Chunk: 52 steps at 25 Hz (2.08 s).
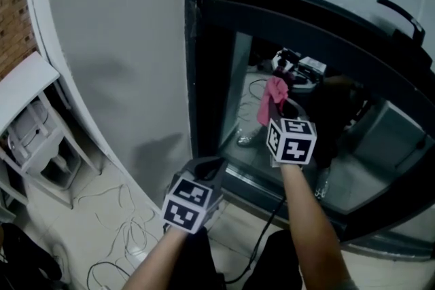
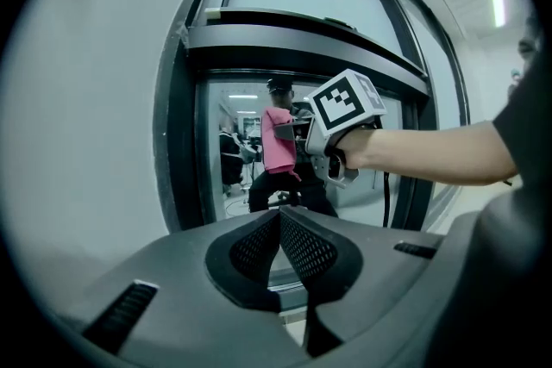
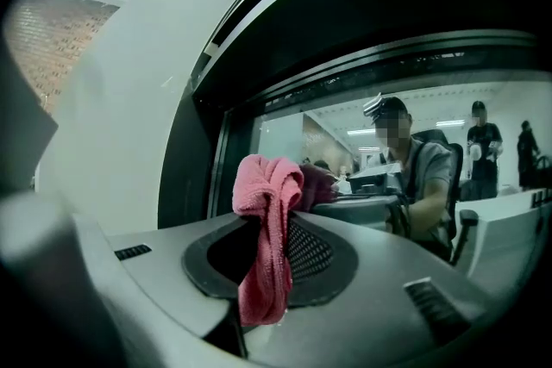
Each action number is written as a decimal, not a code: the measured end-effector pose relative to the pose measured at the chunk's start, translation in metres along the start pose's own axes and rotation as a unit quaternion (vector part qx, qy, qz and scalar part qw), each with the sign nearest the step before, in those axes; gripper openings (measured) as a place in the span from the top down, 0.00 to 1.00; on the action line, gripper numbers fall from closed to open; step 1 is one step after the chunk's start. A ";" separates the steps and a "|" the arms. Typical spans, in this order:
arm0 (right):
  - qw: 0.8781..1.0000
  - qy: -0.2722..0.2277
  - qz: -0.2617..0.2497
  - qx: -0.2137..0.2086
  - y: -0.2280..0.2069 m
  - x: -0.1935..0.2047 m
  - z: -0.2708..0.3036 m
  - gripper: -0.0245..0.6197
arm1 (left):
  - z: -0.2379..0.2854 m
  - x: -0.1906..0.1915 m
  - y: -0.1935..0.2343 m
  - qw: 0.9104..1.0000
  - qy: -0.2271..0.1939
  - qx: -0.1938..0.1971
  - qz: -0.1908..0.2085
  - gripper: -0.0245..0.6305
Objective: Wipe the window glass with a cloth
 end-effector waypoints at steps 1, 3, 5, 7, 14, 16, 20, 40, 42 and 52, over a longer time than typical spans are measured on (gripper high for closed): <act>1.000 0.001 0.000 0.004 -0.006 0.003 -0.005 0.86 | 0.003 0.001 -0.006 1.000 0.001 0.005 0.002 0.96; 1.000 0.005 0.000 0.013 -0.019 0.010 -0.016 0.86 | 0.009 0.003 -0.018 1.000 0.004 0.015 0.006 0.96; 1.000 0.010 0.000 0.021 -0.030 0.017 -0.028 0.86 | 0.015 0.004 -0.031 1.000 0.007 0.026 0.010 0.96; 0.999 0.012 0.001 0.030 -0.043 0.022 -0.039 0.86 | 0.021 0.005 -0.045 0.999 0.009 0.037 0.015 0.96; 0.998 0.024 0.006 0.060 -0.087 0.042 -0.083 0.86 | 0.040 0.010 -0.094 0.996 0.021 0.078 0.030 0.96; 0.997 0.028 0.008 0.069 -0.100 0.048 -0.096 0.86 | 0.045 0.011 -0.110 0.995 0.025 0.090 0.035 0.96; 0.996 0.035 0.010 0.084 -0.126 0.060 -0.122 0.86 | 0.055 0.013 -0.141 0.992 0.030 0.114 0.046 0.96; 0.978 0.080 0.014 0.191 -0.254 0.122 -0.258 0.86 | 0.102 0.036 -0.287 0.966 0.068 0.233 0.086 0.96; 0.975 0.085 0.018 0.206 -0.267 0.129 -0.272 0.86 | 0.105 0.040 -0.300 0.963 0.073 0.242 0.090 0.96; 0.949 0.116 0.035 0.292 -0.328 0.163 -0.342 0.86 | 0.122 0.057 -0.353 0.949 0.094 0.282 0.105 0.96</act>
Point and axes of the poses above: the fingertips, and each gripper's own axes: z forward along the fingers, y to its left, x out of its underside, the point moved 6 cm from there along -z, backward along the fingers, and after that the axes turned 15 degrees about -z, right-handed, at the moved point
